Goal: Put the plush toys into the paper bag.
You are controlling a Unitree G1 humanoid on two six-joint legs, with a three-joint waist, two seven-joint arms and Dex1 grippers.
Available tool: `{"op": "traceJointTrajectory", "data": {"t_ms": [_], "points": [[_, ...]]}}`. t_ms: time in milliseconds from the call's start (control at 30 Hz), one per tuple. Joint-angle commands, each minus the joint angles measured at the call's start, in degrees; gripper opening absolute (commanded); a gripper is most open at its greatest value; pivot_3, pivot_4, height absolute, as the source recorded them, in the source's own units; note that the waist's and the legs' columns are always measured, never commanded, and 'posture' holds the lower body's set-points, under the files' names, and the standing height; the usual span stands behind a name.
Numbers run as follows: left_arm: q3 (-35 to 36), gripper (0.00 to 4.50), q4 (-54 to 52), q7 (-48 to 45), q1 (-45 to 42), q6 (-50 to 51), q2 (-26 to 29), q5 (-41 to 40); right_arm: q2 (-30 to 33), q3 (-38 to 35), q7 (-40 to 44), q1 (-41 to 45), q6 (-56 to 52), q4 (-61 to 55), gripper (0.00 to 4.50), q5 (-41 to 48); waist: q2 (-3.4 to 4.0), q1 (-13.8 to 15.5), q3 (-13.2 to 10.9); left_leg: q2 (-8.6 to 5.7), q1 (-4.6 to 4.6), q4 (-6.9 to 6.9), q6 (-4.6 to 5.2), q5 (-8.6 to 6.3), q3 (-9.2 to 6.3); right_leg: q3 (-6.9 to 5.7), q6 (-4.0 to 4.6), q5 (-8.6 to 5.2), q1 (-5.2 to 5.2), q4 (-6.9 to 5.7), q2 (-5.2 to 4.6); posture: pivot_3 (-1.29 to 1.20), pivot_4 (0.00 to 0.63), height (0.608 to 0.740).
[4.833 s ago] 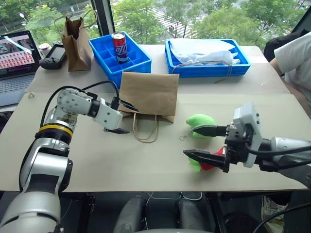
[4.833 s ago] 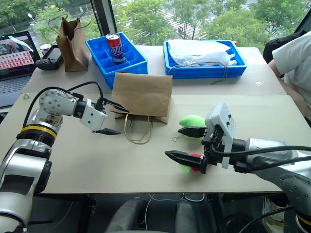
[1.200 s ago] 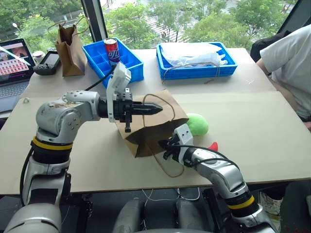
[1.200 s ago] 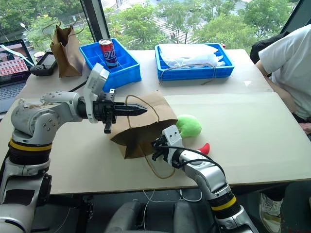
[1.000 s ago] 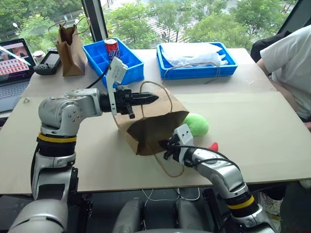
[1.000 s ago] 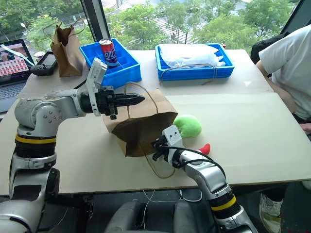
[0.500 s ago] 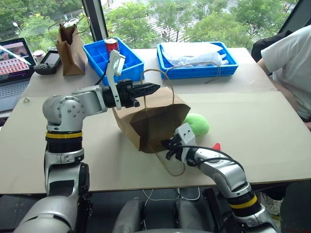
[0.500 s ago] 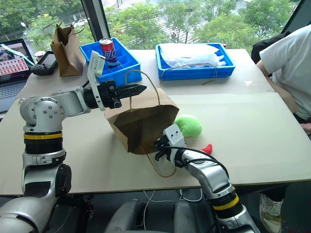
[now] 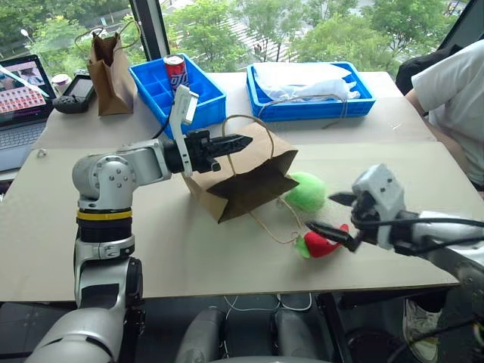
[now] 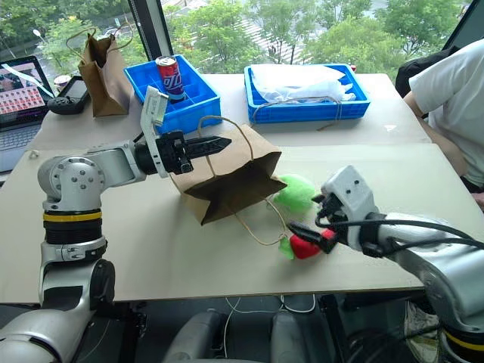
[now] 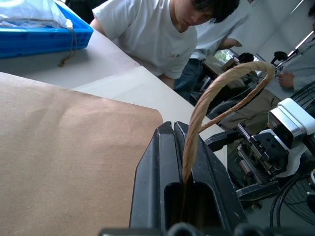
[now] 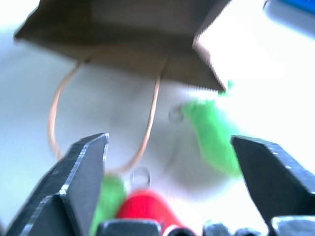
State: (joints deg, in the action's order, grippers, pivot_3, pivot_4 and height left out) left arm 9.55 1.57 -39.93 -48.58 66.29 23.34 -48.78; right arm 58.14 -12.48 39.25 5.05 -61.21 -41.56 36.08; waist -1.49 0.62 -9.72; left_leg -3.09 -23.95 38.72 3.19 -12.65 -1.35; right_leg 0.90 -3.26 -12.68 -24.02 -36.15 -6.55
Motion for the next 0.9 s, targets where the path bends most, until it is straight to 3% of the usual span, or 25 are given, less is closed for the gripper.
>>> {"op": "traceJointTrajectory", "data": {"t_ms": [33,133,400,567,733,867,900], "points": [[0.3,0.0,-1.4,-0.2,-0.7,-0.2,-0.1,-1.2,6.9,0.6,8.6,-6.8,13.9,3.0,4.45,-8.4,-0.01,0.0,0.0,0.0,-0.07,0.04,0.0,0.0,0.01,-0.01,-0.01,0.0,-0.01,0.04,0.0,0.0,0.15,0.74],[0.3,0.0,-1.4,0.0,-0.8,-0.1,-0.2,-1.4,8.8,4.6,10.9,-8.3,21.7,6.7,4.45,-13.5,-0.02,-0.2,0.0,0.0,-0.09,0.11,0.01,0.0,0.06,0.05,-0.05,0.04,-0.01,0.05,-0.01,0.0,0.15,0.74],[0.6,0.0,-2.6,0.9,-0.2,0.5,-0.2,-2.3,4.1,17.6,12.7,1.5,35.8,24.9,4.45,-26.0,-0.03,-0.1,0.0,0.01,-0.09,0.12,-0.03,0.03,0.06,0.05,-0.01,0.07,-0.06,0.04,0.0,0.0,0.15,0.74],[0.5,0.0,-2.4,0.9,-0.5,0.3,0.4,-2.1,1.9,18.2,16.5,2.5,34.7,27.9,3.07,-23.9,-0.04,0.0,0.0,0.01,-0.11,0.11,-0.03,0.02,0.03,0.03,0.0,0.08,-0.04,0.06,0.0,0.0,0.15,0.74],[0.5,0.0,-2.7,1.3,-0.3,0.2,0.0,-2.1,1.8,16.0,18.4,0.8,34.2,25.3,1.33,-22.2,-0.04,0.0,0.0,0.02,-0.08,0.13,-0.04,0.03,0.02,0.03,0.02,0.11,-0.04,0.02,0.01,0.0,0.15,0.74],[0.2,0.0,-2.3,1.2,-0.4,0.1,-0.1,-1.9,3.8,10.4,19.3,-0.5,33.7,22.5,0.02,-20.4,-0.04,0.0,0.0,0.01,-0.1,0.11,-0.04,0.03,0.02,0.04,0.02,0.11,-0.07,0.03,0.0,0.0,0.15,0.74],[0.3,0.0,-2.2,1.3,-0.5,0.1,-0.2,-1.9,4.9,7.9,20.1,-1.0,32.9,21.2,0.02,-19.4,-0.04,0.1,0.0,0.0,-0.11,0.11,-0.04,0.03,0.02,0.04,0.02,0.1,-0.08,0.02,-0.01,0.0,0.15,0.74]]}}
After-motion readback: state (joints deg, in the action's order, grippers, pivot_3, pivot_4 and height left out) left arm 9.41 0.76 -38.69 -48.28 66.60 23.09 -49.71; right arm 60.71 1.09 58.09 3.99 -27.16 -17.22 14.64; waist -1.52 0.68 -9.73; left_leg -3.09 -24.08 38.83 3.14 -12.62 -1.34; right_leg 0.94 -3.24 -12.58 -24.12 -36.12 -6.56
